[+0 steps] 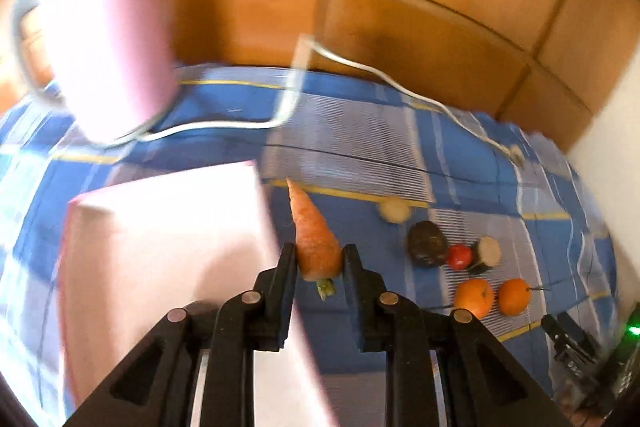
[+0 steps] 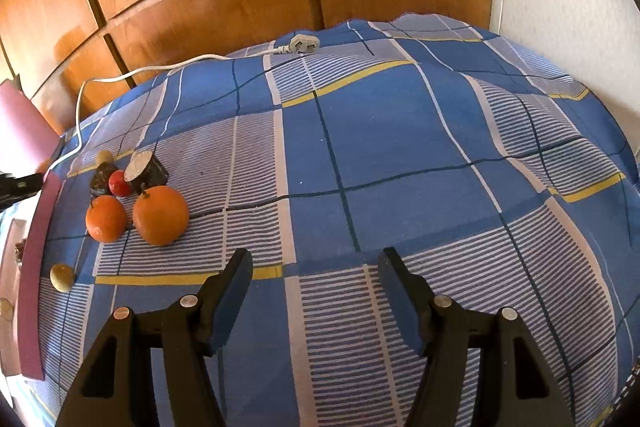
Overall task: Organize fruits
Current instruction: 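Carry the carrot into the tray and open the left gripper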
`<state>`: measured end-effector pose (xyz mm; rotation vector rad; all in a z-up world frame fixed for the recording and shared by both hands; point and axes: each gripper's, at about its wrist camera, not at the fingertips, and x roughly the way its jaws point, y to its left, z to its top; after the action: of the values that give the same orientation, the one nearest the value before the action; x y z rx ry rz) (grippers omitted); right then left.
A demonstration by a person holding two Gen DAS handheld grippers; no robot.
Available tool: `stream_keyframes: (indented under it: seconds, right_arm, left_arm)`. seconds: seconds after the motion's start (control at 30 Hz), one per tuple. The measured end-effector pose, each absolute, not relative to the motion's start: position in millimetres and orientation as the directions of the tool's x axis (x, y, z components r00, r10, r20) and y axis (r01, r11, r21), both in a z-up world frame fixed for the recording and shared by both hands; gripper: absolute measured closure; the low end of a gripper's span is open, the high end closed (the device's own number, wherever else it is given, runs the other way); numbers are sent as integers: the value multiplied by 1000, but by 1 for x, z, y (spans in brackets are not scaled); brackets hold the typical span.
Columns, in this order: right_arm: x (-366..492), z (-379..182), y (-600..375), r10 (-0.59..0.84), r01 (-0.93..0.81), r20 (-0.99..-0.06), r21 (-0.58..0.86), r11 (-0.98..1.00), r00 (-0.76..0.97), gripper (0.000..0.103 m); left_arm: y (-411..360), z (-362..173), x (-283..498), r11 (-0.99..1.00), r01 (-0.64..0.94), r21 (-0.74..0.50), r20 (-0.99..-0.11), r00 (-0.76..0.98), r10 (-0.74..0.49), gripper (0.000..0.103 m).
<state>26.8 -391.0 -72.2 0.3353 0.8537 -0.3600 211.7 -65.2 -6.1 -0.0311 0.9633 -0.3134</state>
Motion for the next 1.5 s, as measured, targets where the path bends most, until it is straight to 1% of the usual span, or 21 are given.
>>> stream_keyframes:
  seconds: [0.2,0.37,0.43,0.5,0.57,0.63,0.7,0.77,0.83,0.9,1.0,1.1,1.5]
  right_arm:
    - [26,-72,-393,-165,441,-774,160,883,611,36]
    - [28,-74,-388,-190,436,-777,119,892,601,36]
    - [28,-75,-385,-208,439,-775,98,893,596,36]
    - [28,-76,-384,-222,443,-773,84,893,595,36]
    - [29,-77,-381,-241,447,-767,67,892,595,35]
    - [31,-77,-379,-249,446,-767,55,893,592,31]
    - [32,-78,-378,-250,451,-769,55,891,588,29]
    - [33,-78,-377,-252,447,-770,48,893,586,28]
    - [34,-78,-376,-255,448,-772,44,893,583,27]
    - [34,-78,-375,-260,450,-773,36,892,578,27]
    - [35,-78,-375,-265,457,-775,35,889,574,27]
    - [36,-78,-373,-275,461,-775,23,887,568,27]
    - [39,-76,-372,-290,480,-783,12,877,550,26]
  left_arm:
    - [11,-20,209,987,37,-157,-829,538,-152,80]
    - [43,-37,211,991,-38,-128,-843,531,-88,80]
    - [47,-43,209,991,-44,-127,-844,530,-84,79]
    - [52,-44,205,990,-61,-124,-844,532,-72,72]
    - [56,-40,197,990,-71,-118,-836,546,-61,57]
    - [57,-33,186,991,-75,-107,-818,573,-45,52]
    - [57,-26,170,992,-85,-95,-805,593,-27,51]
    - [56,-21,155,993,-89,-80,-788,615,-8,39]
    - [53,-18,138,994,-95,-53,-771,636,20,35]
    - [53,-17,122,993,-100,-58,-765,643,20,35]
    - [55,-17,105,990,-93,-109,-766,643,-24,32]
    - [58,-16,90,986,-103,-130,-763,645,-33,26]
    - [69,-18,59,980,-125,-154,-755,655,-35,25]
